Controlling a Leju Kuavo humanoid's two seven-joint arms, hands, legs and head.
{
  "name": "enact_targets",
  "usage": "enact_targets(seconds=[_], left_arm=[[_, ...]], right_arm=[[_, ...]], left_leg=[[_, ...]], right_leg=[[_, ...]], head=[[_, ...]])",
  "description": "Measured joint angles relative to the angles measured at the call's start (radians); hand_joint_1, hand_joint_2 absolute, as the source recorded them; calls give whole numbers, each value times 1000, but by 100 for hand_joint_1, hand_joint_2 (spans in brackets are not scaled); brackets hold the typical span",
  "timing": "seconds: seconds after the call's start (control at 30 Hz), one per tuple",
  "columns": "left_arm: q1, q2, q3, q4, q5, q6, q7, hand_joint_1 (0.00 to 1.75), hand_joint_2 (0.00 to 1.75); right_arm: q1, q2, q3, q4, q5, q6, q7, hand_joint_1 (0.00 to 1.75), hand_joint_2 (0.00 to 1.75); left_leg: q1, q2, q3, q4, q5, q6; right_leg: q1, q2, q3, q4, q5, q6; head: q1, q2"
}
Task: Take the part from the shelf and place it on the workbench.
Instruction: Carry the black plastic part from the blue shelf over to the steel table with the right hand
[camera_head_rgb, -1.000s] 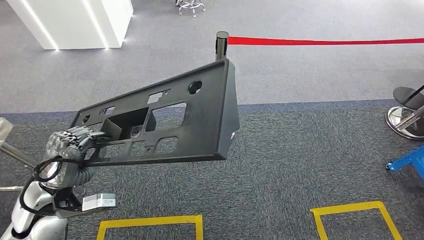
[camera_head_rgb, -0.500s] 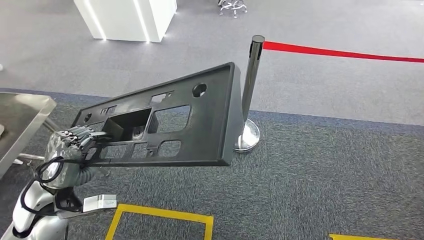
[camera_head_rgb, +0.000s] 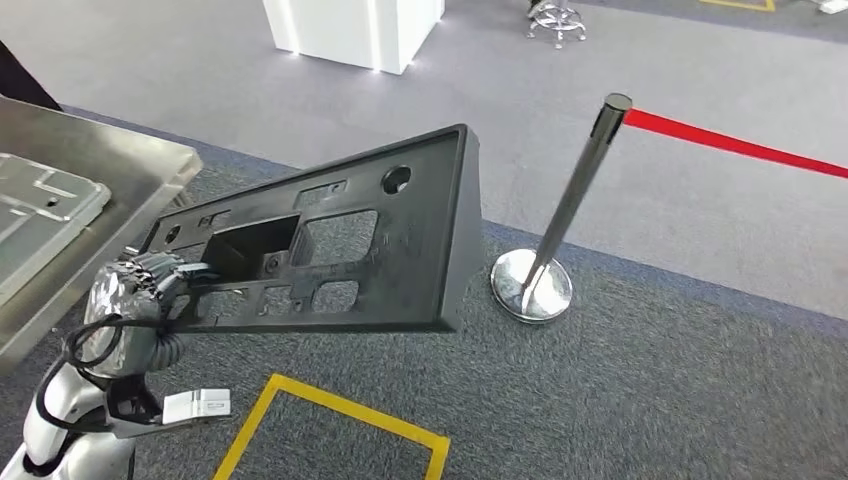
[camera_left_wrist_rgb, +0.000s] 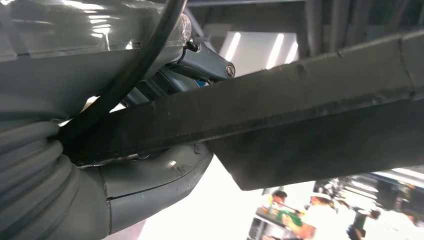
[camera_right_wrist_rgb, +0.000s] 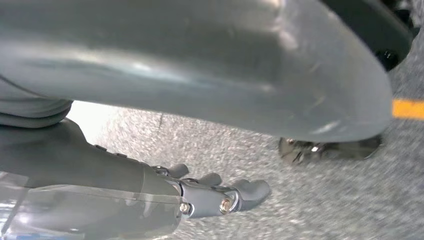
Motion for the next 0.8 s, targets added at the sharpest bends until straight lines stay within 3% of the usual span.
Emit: enact_targets(seconds=[0.03, 0.07, 0.1, 0.13, 0.17, 0.2, 0.27, 0.33, 0.4, 0.43, 0.5, 0.57, 0.63, 0.67, 0.7, 0.77, 0.8], left_arm=[[1, -1, 0, 0, 0, 3, 0, 175, 175], [2, -2, -1, 0, 0, 5, 0, 175, 175], [5, -3, -1, 0, 0, 6, 0, 175, 175], [8, -4, -1, 0, 0, 6, 0, 175, 175], [10, -4, -1, 0, 0, 8, 0, 175, 175], [12, -5, -1, 0, 0, 11, -1, 175, 175], [15, -6, -1, 0, 0, 16, -1, 175, 175], [17, -7, -1, 0, 0, 21, -3, 175, 175], [20, -7, -1, 0, -1, 22, -5, 175, 175], [22, -7, -1, 0, 0, 23, -5, 175, 175], [22, -7, -1, 0, 0, 28, -7, 175, 175], [22, -9, -1, 0, 2, 35, -9, 175, 175], [27, -10, 0, 0, 3, 39, -9, 175, 175], [29, -10, 0, 0, 4, 39, -10, 175, 175], [31, -10, 0, 0, 4, 40, -10, 175, 175], [32, -10, 0, 0, 4, 40, -11, 175, 175], [32, -10, 0, -1, 4, 41, -11, 175, 175]], right_arm=[[1, 0, 0, 0, 0, -1, 0, 0, 0], [3, 0, 0, 0, 0, -2, 0, 0, 0], [4, 0, 0, 0, 0, -4, 0, 0, 0], [4, 0, 0, 0, 0, -5, 0, 0, 0], [5, 0, 0, 0, 0, -7, 1, 0, 0], [5, 0, 0, 0, 0, -8, 1, 0, 0], [8, 0, 0, 1, 0, -10, 1, 0, 0], [9, -1, 0, 2, 0, -8, 1, 0, 0], [4, 0, 1, 2, 1, -5, 1, 0, 0], [1, 0, 1, 1, 1, -4, 1, 0, 0], [0, 0, 2, 1, 2, -4, 1, 0, 0], [4, 0, 3, 1, 4, -4, 1, 0, 0], [7, 0, 4, 1, 5, -4, 1, 0, 0], [7, 0, 5, 1, 6, -4, 1, 0, 0], [7, 0, 5, 1, 7, -4, 1, 0, 0], [6, 0, 6, 1, 7, -4, 1, 0, 0], [6, 0, 6, 1, 8, -4, 1, 0, 0]], left_leg=[[0, -12, 0, -2, 2, 3], [1, -24, 0, -1, 2, 5], [1, -39, 0, -1, 2, 6], [1, -55, 0, 1, 1, 6], [1, -72, 0, 3, 1, 4], [3, -89, 1, 7, -1, 2], [4, -118, -2, 17, -7, -6], [5, -141, -9, 23, -10, -17], [9, -163, -14, 21, -9, -30], [10, -159, -16, 24, -11, -35], [9, -109, -39, 74, -43, -45], [11, -46, -97, 195, -106, -53], [15, -29, -147, 290, -137, -59], [15, -26, -146, 287, -125, -60], [15, -20, -124, 245, -96, -59], [10, 22, -49, 105, -34, -49], [5, 43, -22, 55, -17, -42]], right_leg=[[-2, 36, -29, 58, -29, 2], [-3, 55, -65, 125, -58, 4], [-3, 62, -97, 181, -74, 5], [-3, 64, -117, 208, -72, 6], [-4, 66, -120, 198, -49, 6], [-6, 72, -103, 151, -10, 6], [-12, 115, -51, 20, 59, 6], [-15, 146, -24, -48, 78, 3], [-12, 131, -20, -55, 77, -7], [-12, 119, -16, -60, 78, -14], [-13, 92, -7, -72, 81, -27], [-9, 65, -2, -75, 78, -35], [-5, 37, -1, -73, 74, -37], [-4, 23, 0, -72, 71, -36], [-3, 10, 3, -72, 67, -35], [0, -15, 14, -71, 59, -30], [2, -26, 19, -72, 55, -25]], head=[[0, 0], [0, 0], [0, 0], [0, 0], [0, 0], [0, 0], [0, 0], [0, 0], [0, 0], [0, 0], [0, 0], [0, 0], [0, 0], [0, 0], [0, 0], [0, 0], [0, 0]])
